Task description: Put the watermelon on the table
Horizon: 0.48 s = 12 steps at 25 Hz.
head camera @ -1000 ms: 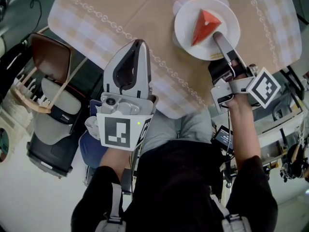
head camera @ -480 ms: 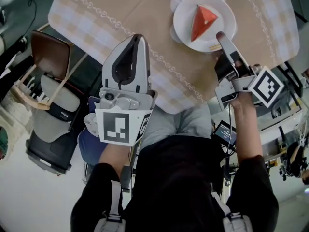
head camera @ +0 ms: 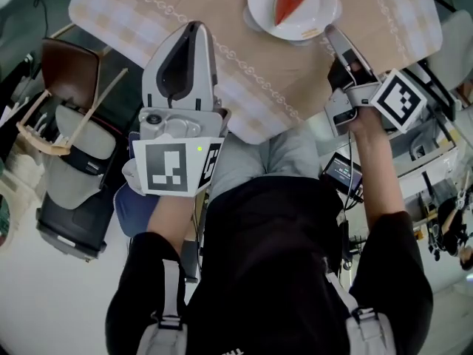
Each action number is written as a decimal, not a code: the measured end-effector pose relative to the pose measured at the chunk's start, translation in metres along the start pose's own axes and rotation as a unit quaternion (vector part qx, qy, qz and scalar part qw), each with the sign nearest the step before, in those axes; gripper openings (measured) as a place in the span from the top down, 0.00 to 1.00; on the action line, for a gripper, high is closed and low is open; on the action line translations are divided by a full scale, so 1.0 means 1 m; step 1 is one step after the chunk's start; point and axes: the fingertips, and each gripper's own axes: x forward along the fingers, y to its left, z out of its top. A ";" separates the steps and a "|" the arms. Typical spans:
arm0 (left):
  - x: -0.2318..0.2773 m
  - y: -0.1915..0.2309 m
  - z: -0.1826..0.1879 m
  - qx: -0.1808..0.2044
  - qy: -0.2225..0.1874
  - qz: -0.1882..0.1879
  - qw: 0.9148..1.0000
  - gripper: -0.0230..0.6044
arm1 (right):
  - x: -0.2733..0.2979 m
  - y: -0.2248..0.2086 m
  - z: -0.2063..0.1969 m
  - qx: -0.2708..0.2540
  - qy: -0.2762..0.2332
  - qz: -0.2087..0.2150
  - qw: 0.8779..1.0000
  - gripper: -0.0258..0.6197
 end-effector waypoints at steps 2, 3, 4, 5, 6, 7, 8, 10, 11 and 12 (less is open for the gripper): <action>-0.005 -0.004 0.010 0.002 -0.004 0.000 1.000 0.95 | -0.008 0.010 0.002 -0.012 -0.002 0.001 1.000 0.73; -0.007 -0.006 0.014 0.003 -0.006 0.000 1.000 0.95 | -0.013 0.016 0.002 -0.023 -0.002 0.003 1.000 0.74; -0.010 -0.008 0.018 0.005 -0.009 -0.001 1.000 0.95 | -0.017 0.023 0.003 -0.036 -0.002 0.007 0.999 0.74; -0.013 -0.010 0.023 0.006 -0.011 -0.001 1.000 0.95 | -0.021 0.030 0.004 -0.050 -0.003 0.010 0.999 0.76; -0.016 -0.012 0.027 0.007 -0.013 -0.001 1.000 0.95 | -0.026 0.037 0.005 -0.064 -0.004 0.011 0.998 0.78; -0.019 -0.014 0.032 0.007 -0.016 0.000 1.000 0.95 | -0.031 0.044 0.006 -0.078 -0.005 0.011 0.997 0.79; -0.022 -0.016 0.037 0.008 -0.017 0.000 1.000 0.95 | -0.036 0.051 0.007 -0.092 -0.007 0.011 0.996 0.82; -0.030 -0.022 0.050 0.009 -0.022 0.002 1.000 0.95 | -0.048 0.068 0.010 -0.134 -0.013 0.008 0.991 0.85; -0.034 -0.025 0.057 0.009 -0.026 0.003 1.000 0.95 | -0.054 0.079 0.012 -0.161 -0.015 0.008 0.987 0.88; -0.038 -0.029 0.063 0.008 -0.030 0.004 1.000 0.95 | -0.060 0.091 0.013 -0.187 -0.016 0.013 0.982 0.90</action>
